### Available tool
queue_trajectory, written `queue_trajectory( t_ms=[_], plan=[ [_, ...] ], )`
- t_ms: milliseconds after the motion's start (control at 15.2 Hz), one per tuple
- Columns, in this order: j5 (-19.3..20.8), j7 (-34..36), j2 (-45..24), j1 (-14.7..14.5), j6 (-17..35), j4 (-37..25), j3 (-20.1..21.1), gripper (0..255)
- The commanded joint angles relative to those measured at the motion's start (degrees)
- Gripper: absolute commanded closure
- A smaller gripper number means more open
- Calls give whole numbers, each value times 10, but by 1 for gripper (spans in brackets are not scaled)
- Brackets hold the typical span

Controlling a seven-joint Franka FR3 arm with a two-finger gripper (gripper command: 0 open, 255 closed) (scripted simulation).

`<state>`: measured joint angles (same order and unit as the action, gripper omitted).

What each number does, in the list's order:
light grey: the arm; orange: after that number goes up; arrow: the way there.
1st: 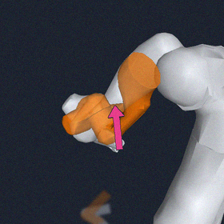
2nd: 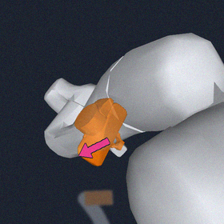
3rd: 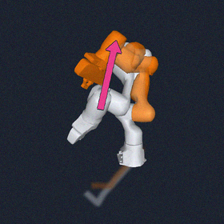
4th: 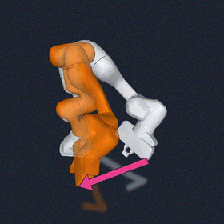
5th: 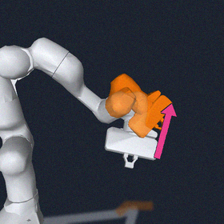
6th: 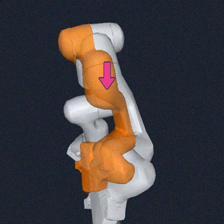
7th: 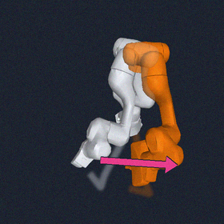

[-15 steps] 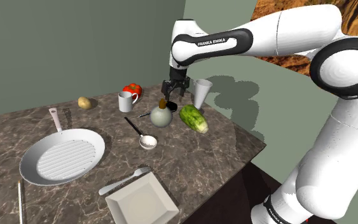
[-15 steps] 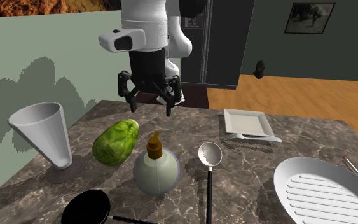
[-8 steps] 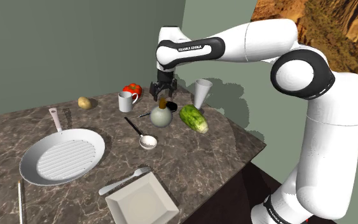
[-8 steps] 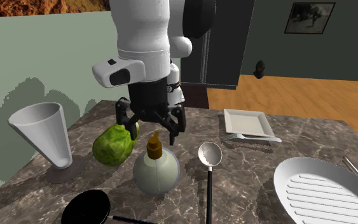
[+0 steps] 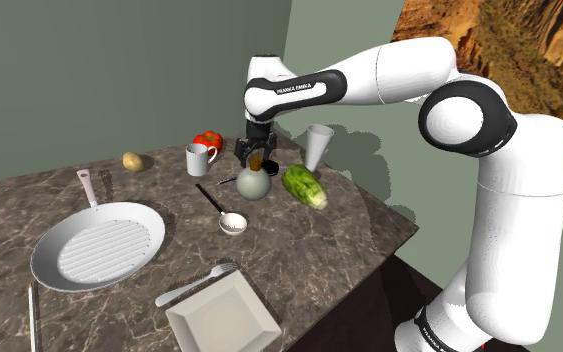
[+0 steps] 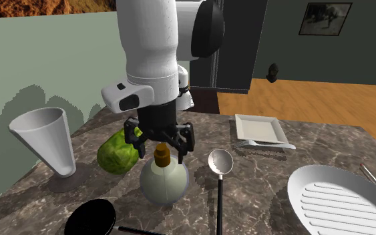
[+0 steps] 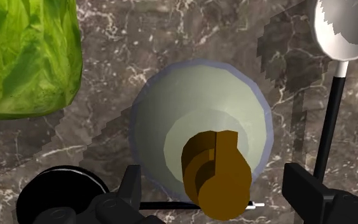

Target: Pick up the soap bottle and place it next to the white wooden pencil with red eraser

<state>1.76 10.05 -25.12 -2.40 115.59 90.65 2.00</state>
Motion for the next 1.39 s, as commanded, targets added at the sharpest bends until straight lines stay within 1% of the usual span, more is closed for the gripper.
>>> queue_trajectory(
  t_ms=[0, 264, 330, 924, 1320],
  plan=[
    [0, 0, 0, 0, 1, 1, 0, 0],
    [0, 0, 0, 0, 1, 1, 0, 0],
    [0, 0, 0, 0, 1, 1, 0, 255],
    [0, 0, 0, 0, 1, 1, 0, 255],
    [-1, -1, 13, 0, -39, -26, 0, 255]
  ],
)
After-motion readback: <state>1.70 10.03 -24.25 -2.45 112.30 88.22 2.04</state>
